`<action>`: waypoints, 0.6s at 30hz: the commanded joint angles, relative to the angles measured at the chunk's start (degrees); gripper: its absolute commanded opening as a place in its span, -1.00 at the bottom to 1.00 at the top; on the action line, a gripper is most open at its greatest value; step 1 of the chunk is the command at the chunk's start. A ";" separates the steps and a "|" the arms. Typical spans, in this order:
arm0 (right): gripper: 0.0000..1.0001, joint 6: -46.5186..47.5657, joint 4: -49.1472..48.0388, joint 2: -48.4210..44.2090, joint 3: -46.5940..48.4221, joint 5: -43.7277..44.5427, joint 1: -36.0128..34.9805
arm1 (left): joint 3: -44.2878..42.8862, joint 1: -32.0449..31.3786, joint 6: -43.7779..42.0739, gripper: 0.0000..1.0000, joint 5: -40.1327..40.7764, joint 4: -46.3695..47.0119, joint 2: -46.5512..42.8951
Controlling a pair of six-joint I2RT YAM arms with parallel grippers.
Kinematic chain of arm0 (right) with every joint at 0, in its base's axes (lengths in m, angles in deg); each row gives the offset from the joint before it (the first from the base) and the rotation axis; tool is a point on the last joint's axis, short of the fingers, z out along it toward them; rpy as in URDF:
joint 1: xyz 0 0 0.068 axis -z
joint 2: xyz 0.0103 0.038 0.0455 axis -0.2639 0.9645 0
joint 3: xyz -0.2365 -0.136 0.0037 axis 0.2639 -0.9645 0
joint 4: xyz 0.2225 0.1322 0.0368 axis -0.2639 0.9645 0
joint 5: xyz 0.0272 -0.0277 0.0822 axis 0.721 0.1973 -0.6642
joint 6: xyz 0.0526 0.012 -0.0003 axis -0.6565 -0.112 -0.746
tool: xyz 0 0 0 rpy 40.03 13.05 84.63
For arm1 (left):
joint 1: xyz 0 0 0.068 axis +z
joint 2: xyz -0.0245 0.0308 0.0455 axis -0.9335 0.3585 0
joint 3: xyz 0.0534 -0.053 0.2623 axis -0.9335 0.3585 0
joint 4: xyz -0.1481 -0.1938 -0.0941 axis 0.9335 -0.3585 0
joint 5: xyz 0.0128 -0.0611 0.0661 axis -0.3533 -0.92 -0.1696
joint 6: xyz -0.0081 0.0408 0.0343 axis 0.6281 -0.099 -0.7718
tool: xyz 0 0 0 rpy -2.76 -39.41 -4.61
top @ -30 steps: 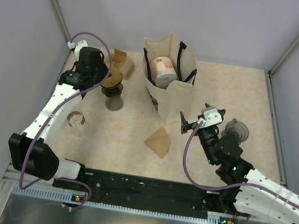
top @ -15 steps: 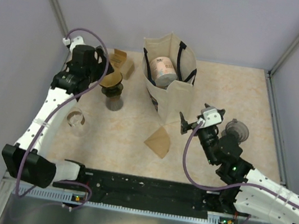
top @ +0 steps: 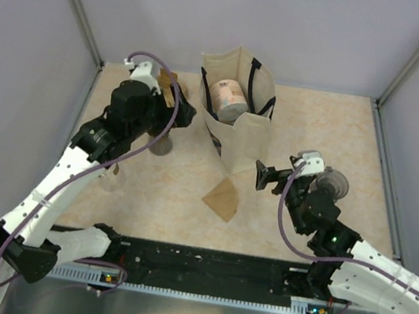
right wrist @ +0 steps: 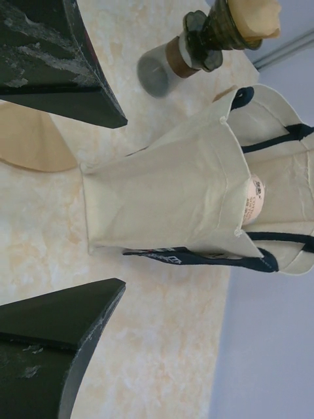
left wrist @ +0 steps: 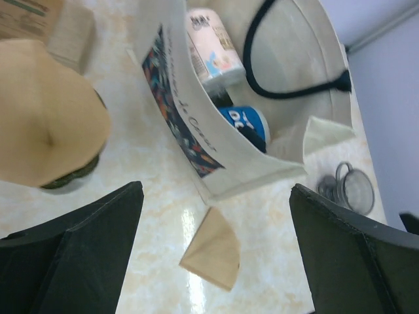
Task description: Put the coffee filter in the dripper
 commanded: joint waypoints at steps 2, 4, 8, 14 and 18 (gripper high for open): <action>0.98 -15.78 13.25 -2.78 4.98 6.28 2.73 | 5.55 -5.02 -1.92 0.97 -4.16 4.60 -2.72; 0.98 -20.36 21.86 -3.04 7.18 6.64 6.32 | 8.62 -6.07 -1.84 0.98 -6.79 5.48 -3.51; 0.98 -28.72 33.03 -2.34 9.73 4.55 18.08 | 14.69 -7.05 -0.52 0.97 -9.33 6.71 -4.92; 0.92 -33.82 39.03 4.23 10.70 -5.90 45.31 | 21.28 -7.57 2.29 0.97 -13.73 10.92 -5.01; 0.89 -35.77 36.93 11.53 9.13 -10.76 56.16 | 25.50 -7.66 3.79 0.97 -15.24 15.85 -4.40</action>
